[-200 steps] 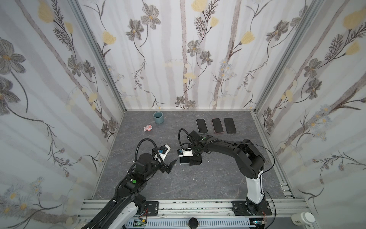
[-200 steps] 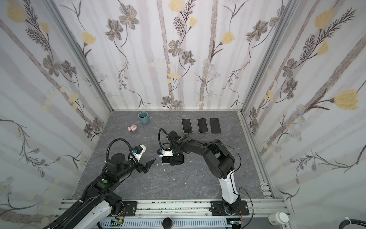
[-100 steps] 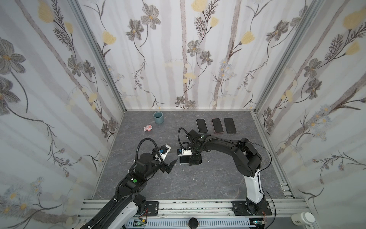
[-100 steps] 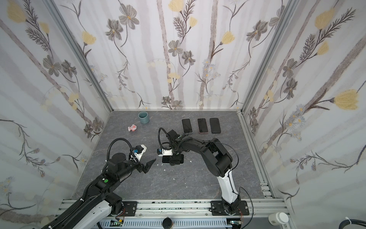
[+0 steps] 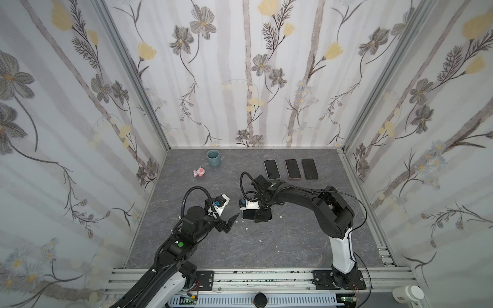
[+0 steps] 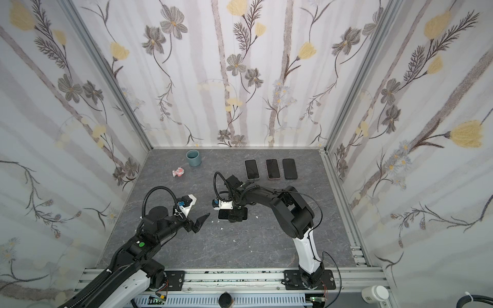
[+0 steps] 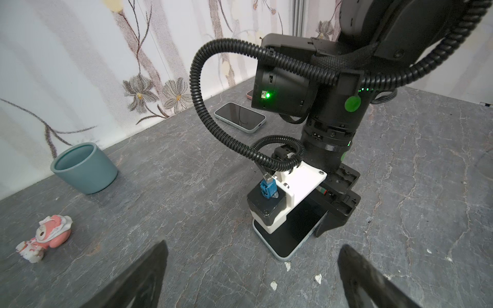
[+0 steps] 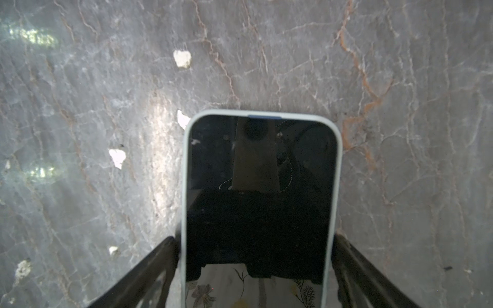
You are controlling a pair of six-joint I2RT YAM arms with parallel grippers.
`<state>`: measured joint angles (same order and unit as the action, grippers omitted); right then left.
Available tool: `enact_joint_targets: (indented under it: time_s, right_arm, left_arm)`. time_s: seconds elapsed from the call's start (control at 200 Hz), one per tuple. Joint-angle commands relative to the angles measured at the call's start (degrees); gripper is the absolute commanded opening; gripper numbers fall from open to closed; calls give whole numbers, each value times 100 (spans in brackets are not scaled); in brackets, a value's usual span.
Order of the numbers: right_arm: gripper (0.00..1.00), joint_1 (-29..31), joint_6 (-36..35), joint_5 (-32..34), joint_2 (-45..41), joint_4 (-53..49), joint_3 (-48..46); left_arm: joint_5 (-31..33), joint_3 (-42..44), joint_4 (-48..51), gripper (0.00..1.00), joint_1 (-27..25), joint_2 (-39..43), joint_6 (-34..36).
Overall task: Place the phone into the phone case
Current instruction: 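Grasp the cased phone across its width with the right gripper, then carry the cased phone farther away beside the other phones with the right gripper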
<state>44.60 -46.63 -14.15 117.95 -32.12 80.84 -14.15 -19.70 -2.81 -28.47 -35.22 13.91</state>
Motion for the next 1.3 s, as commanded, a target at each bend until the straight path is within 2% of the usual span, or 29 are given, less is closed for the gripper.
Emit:
enact_joint_targets:
  time_s: [0.0, 0.105, 0.33, 0.554, 0.699, 0.879, 1.119, 1.294]
  right_arm:
    - [89, 14, -48, 651, 61, -198, -83]
    - [88, 14, -5, 619, 56, -203, -93]
    - [78, -25, 382, 614, 135, -109, 57]
    - [78, -142, 2044, 1238, 556, 307, 780]
    - [79, -247, 3350, 1789, 1218, 349, 1659]
    - [78, -407, 4638, 2076, 1933, 191, 2859]
    - [79, -597, 5541, 2441, 2670, 121, 4137]
    - [81, -656, 5726, 2414, 3027, 212, 4615]
  left_arm:
    - [9, 11, -135, 100, -1, 29, -8]
    - [-21, -7, -138, 100, -9, 7, -11]
    - [42, 7, -167, 100, -2, 68, -41]
    - [301, -7, -264, 100, -1, 112, -158]
    - [484, -16, -367, 100, -1, 156, -226]
    - [697, 16, -429, 100, -1, 243, -326]
    - [1133, -24, -649, 100, -1, 123, -363]
    - [1369, -86, -682, 100, -1, 120, -409]
